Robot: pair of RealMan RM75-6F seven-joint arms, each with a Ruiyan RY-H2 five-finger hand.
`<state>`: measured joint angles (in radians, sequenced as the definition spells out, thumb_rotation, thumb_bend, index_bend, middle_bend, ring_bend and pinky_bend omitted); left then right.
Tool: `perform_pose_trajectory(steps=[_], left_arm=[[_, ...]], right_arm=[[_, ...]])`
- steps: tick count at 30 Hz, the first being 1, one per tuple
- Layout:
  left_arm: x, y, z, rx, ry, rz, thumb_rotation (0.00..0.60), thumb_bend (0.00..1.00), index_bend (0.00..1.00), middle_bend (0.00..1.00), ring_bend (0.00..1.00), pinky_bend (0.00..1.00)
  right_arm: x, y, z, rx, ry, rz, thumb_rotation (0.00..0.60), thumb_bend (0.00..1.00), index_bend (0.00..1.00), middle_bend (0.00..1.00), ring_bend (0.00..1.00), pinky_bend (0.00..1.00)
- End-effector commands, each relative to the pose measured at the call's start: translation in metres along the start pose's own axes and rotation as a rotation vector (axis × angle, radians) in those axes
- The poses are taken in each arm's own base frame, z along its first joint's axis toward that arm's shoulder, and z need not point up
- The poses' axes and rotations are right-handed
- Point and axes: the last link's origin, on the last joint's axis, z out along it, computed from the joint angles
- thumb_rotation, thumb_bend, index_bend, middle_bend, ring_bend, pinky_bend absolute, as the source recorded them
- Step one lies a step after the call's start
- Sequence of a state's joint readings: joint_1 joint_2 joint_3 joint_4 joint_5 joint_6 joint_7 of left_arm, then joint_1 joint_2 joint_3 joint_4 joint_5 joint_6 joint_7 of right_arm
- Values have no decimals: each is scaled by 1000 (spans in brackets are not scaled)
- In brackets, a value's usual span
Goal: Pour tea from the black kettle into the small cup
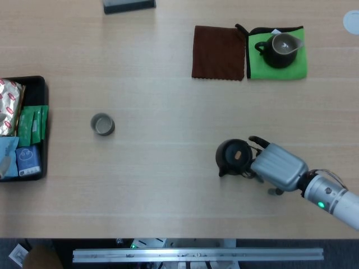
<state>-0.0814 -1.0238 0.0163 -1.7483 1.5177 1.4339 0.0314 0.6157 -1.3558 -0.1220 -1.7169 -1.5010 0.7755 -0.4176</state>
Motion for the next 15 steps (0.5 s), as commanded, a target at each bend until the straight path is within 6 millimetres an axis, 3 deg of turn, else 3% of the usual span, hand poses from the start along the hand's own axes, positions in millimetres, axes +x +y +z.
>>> perform_pose_trajectory(steps=[1, 7, 15], left_arm=[[0, 0, 0, 0, -1, 0, 600, 270, 192, 92, 82, 56], [0, -1, 0, 2, -3, 1, 600, 270, 192, 92, 82, 56], [1, -1, 0, -2, -3, 0, 600, 270, 192, 92, 82, 56]], right_arm=[[1, 1, 2, -5, 5, 4, 600, 0, 766, 756, 691, 97], [5, 7, 6, -33, 27, 28, 600, 0, 891, 858, 784, 97], [12, 20, 8, -79, 50, 72, 600, 0, 939, 909, 825, 97]])
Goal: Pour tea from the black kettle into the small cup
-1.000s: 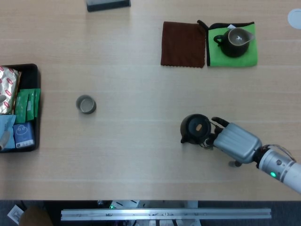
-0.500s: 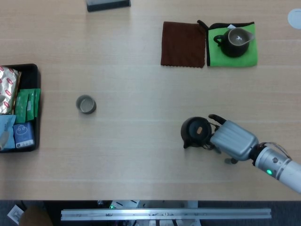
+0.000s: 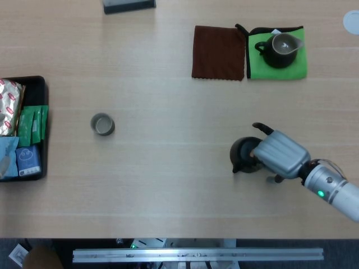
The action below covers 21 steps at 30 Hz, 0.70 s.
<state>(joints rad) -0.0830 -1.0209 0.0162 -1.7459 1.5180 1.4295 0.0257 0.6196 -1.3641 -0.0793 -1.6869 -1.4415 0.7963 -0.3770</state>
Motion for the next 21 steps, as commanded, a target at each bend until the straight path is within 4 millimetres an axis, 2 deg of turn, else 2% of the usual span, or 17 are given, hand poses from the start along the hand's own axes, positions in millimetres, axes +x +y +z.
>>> perform_pose_trajectory(steps=[1, 8, 16, 21], left_arm=[[0, 0, 0, -2, 0, 0, 600, 270, 192, 92, 82, 56], [-1, 4, 2, -9, -3, 1, 600, 270, 192, 92, 82, 56], [-2, 8, 3, -15, -6, 1, 600, 270, 192, 92, 82, 56], [-1, 11, 4, -20, -8, -2, 600, 270, 192, 92, 82, 56]], right_arm=[[4, 5, 0, -15, 13, 15, 600, 0, 942, 911, 826, 97], [11, 18, -5, -55, 42, 50, 600, 0, 949, 921, 832, 113], [8, 29, -11, -93, 30, 97, 600, 0, 985, 955, 865, 121], [15, 34, -13, -102, 46, 150, 600, 0, 1000, 962, 873, 121]])
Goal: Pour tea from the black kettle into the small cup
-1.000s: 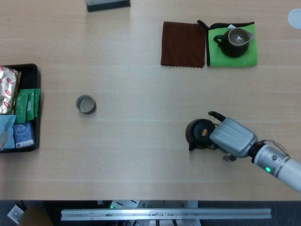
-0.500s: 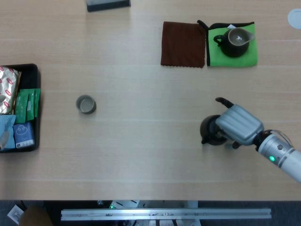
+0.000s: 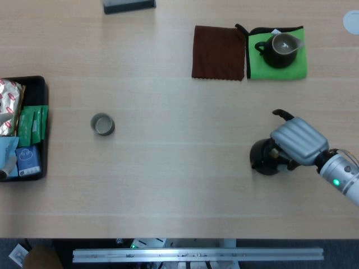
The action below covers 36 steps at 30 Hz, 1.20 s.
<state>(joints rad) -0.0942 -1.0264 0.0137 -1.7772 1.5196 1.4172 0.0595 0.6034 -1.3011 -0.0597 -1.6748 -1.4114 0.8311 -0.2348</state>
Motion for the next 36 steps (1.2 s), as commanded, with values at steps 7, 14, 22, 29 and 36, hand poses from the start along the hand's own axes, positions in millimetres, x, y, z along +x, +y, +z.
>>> perform_pose_trajectory(steps=[7, 14, 22, 29, 36], left_arm=[[1, 5, 1, -7, -5, -2, 600, 270, 192, 92, 82, 56], [0, 11, 4, -17, -11, -2, 600, 269, 192, 91, 82, 56], [-1, 14, 4, -23, -12, 3, 600, 270, 193, 91, 82, 56], [-1, 13, 4, -20, -11, 3, 600, 270, 195, 92, 82, 56], [0, 12, 3, -24, -7, -1, 600, 270, 195, 92, 82, 56]], right_arm=[[20, 10, -5, 5, 69, 63, 533, 0, 1000, 962, 877, 121], [33, 19, -14, 0, 114, 66, 362, 0, 1000, 963, 878, 123], [41, 21, -21, -16, 159, 61, 320, 0, 1000, 992, 905, 123], [42, 18, -23, -13, 219, 34, 328, 184, 1000, 1000, 932, 124], [42, 15, -24, -12, 261, -6, 331, 369, 1000, 1000, 936, 126]])
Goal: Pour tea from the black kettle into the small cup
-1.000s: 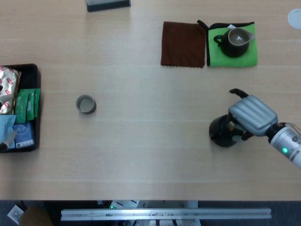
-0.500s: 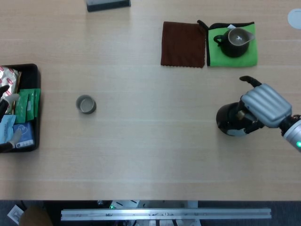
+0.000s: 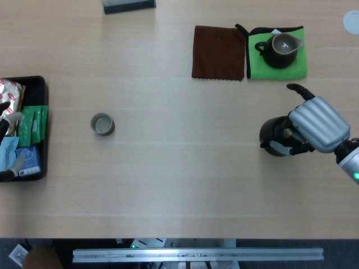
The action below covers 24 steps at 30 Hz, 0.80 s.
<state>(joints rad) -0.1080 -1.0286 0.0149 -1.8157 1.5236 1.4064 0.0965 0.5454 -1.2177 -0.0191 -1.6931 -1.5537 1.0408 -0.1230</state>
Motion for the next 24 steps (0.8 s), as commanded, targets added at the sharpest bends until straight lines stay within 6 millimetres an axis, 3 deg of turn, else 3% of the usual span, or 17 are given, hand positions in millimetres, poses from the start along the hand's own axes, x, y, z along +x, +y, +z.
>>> perform_pose_trajectory(steps=[1, 7, 15, 24], left_arm=[[0, 0, 0, -1, 0, -1, 600, 270, 195, 92, 82, 56], [0, -1, -1, -5, 0, -4, 600, 270, 195, 92, 82, 56], [1, -1, -1, -10, 1, -6, 600, 270, 195, 94, 82, 56], [1, -1, -1, -15, 9, -10, 600, 269, 195, 95, 82, 56]], right_arm=[[0, -1, 0, -2, 20, -24, 332, 398, 1000, 1000, 937, 126], [0, -1, -1, -8, 47, -39, 348, 407, 1000, 1000, 939, 132], [1, 0, -1, -18, 91, -58, 412, 290, 1000, 1000, 940, 142], [4, 1, -2, -29, 127, -79, 478, 289, 1000, 1000, 940, 142]])
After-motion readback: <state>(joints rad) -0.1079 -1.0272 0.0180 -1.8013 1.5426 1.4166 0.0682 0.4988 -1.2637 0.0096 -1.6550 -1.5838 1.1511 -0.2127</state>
